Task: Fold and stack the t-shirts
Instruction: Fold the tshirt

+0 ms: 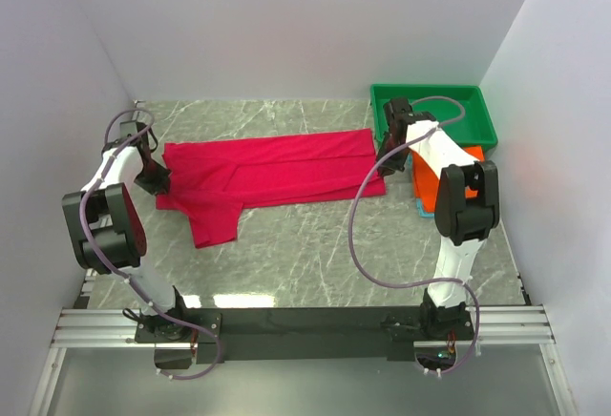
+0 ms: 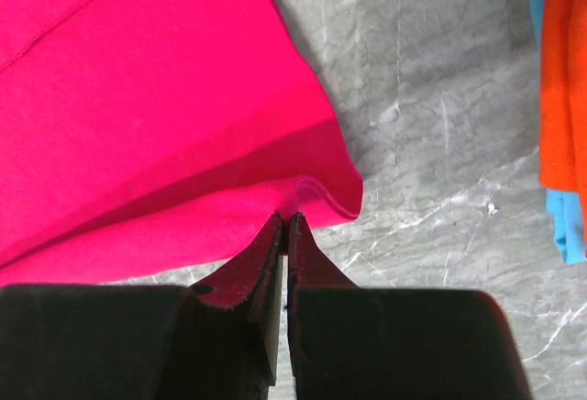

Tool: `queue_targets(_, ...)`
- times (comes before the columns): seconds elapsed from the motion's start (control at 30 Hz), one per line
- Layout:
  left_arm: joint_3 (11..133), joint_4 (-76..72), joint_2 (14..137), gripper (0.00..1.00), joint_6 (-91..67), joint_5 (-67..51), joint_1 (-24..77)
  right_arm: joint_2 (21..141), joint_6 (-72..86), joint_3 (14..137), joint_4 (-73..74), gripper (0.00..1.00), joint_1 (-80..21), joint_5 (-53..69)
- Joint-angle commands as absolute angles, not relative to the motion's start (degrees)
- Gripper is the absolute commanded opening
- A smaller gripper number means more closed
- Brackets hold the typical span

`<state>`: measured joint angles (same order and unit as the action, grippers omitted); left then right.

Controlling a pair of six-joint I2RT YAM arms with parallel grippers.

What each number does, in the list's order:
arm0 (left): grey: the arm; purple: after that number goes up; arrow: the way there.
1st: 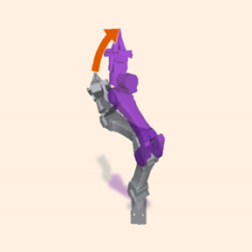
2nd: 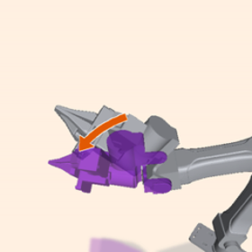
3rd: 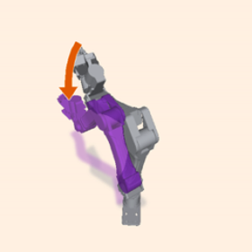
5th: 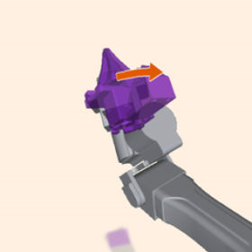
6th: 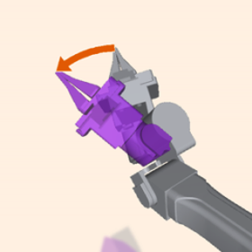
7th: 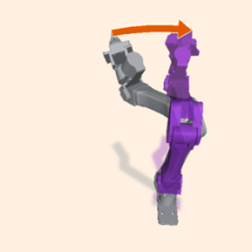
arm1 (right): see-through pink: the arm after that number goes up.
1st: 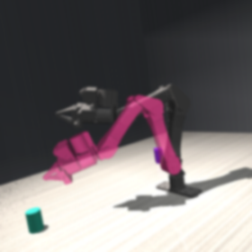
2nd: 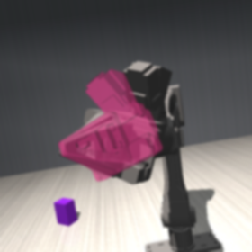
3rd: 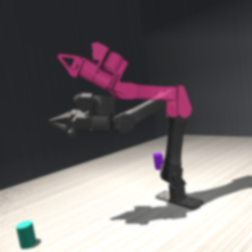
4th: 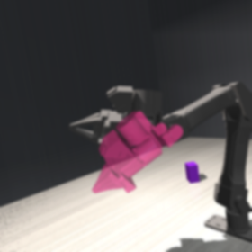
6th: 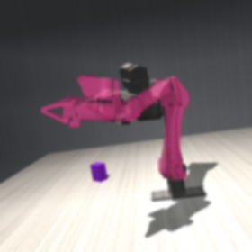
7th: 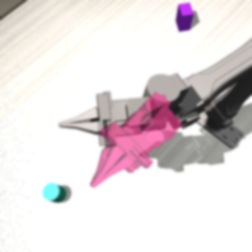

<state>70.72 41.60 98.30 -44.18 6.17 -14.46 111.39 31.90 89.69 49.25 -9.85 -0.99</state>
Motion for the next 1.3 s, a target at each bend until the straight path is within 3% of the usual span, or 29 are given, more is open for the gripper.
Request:
queue_targets(0.0,73.5,41.0,98.2,0.01,-43.9,6.5,-14.9,112.1,32.2,91.8,48.7,0.00,-9.2,-2.0)
queue_targets(1.27,71.9,31.5,101.8,0.03,-42.9,5.8,-14.9,119.4,32.3,92.8,40.3,0.02,-8.3,-2.9)
